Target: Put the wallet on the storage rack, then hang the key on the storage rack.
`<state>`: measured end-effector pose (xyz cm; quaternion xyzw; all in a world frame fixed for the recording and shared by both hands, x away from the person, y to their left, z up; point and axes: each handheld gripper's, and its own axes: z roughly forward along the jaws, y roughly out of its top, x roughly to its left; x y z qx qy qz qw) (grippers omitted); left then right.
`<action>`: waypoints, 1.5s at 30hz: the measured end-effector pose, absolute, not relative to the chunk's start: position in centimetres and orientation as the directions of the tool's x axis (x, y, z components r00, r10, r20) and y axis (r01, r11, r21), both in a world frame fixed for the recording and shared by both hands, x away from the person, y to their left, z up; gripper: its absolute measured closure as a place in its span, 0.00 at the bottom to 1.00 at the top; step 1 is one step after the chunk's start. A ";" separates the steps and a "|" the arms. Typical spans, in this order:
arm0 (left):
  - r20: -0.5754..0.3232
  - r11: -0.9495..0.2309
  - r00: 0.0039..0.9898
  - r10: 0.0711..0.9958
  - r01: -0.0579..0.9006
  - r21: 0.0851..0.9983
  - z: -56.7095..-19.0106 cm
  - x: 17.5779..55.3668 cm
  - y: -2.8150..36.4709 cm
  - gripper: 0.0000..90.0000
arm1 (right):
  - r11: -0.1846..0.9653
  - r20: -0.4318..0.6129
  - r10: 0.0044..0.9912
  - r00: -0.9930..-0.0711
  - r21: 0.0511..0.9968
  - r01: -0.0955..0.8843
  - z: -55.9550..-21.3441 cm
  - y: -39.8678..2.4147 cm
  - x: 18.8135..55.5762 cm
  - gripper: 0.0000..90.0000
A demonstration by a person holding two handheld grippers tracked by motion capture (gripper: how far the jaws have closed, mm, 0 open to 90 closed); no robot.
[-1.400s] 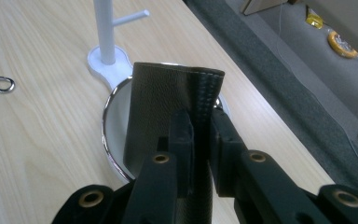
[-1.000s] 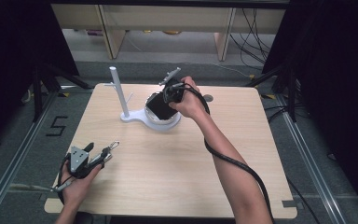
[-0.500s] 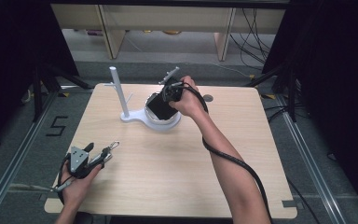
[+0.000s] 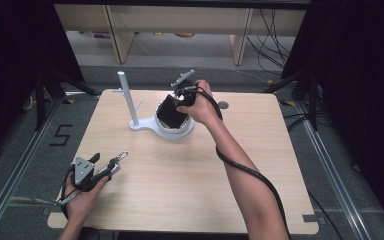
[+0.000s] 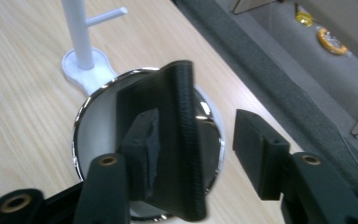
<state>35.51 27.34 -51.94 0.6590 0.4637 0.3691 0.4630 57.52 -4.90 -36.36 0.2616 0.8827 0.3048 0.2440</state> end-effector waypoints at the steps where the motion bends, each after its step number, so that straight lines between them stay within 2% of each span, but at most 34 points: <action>1: 0.060 -0.144 0.298 0.953 0.268 0.953 -51.9 35.5 27.3 0.43 | 0.669 -0.266 0.620 -0.738 0.670 0.321 -36.1 -5.2 57.4 0.55; 6: 0.063 -0.152 0.304 0.951 0.277 0.949 -51.9 35.6 27.2 0.42 | 0.617 -0.198 0.659 -0.725 0.694 0.371 -35.3 -7.0 56.0 0.51; 9: 0.066 -0.155 0.302 0.951 0.279 0.948 -51.9 35.6 27.2 0.41 | 0.599 -0.191 0.669 -0.718 0.711 0.369 -35.4 -8.6 55.2 0.49; 13: 0.068 -0.160 0.302 0.951 0.294 0.942 -51.8 35.7 27.2 0.40 | 0.578 -0.163 0.672 -0.722 0.725 0.374 -35.9 -10.8 54.2 0.51; 18: 0.070 -0.166 0.299 0.952 0.310 0.936 -51.8 35.8 27.0 0.40 | 0.556 -0.112 0.692 -0.713 0.713 0.428 -36.9 -13.6 52.5 0.58; 26: 0.056 -0.147 0.301 0.952 0.291 0.945 -51.6 36.0 26.7 0.42 | 0.493 -0.059 0.738 -0.672 0.727 0.478 -39.1 -17.5 50.3 0.61; 33: 0.041 -0.129 0.291 0.956 0.292 0.948 -51.4 36.0 26.7 0.45 | 0.481 -0.046 0.756 -0.653 0.715 0.507 -40.9 -19.9 48.1 0.58; 36: 0.038 -0.127 0.300 0.953 0.282 0.951 -51.2 36.0 26.7 0.45 | 0.440 -0.017 0.780 -0.626 0.726 0.528 -41.8 -20.7 46.9 0.58; 39: 0.032 -0.118 0.303 0.952 0.268 0.956 -51.2 36.0 26.8 0.43 | 0.465 -0.042 0.758 -0.651 0.735 0.494 -42.9 -21.4 45.9 0.57; 40: 0.028 -0.116 0.307 0.951 0.273 0.955 -51.1 36.1 26.9 0.43 | 0.423 0.001 0.789 -0.615 0.724 0.544 -43.1 -21.4 45.2 0.57; 45: 0.031 -0.132 0.323 0.946 0.295 0.947 -50.8 36.2 26.7 0.42 | 0.390 0.030 0.800 -0.600 0.734 0.556 -44.4 -22.6 43.6 0.53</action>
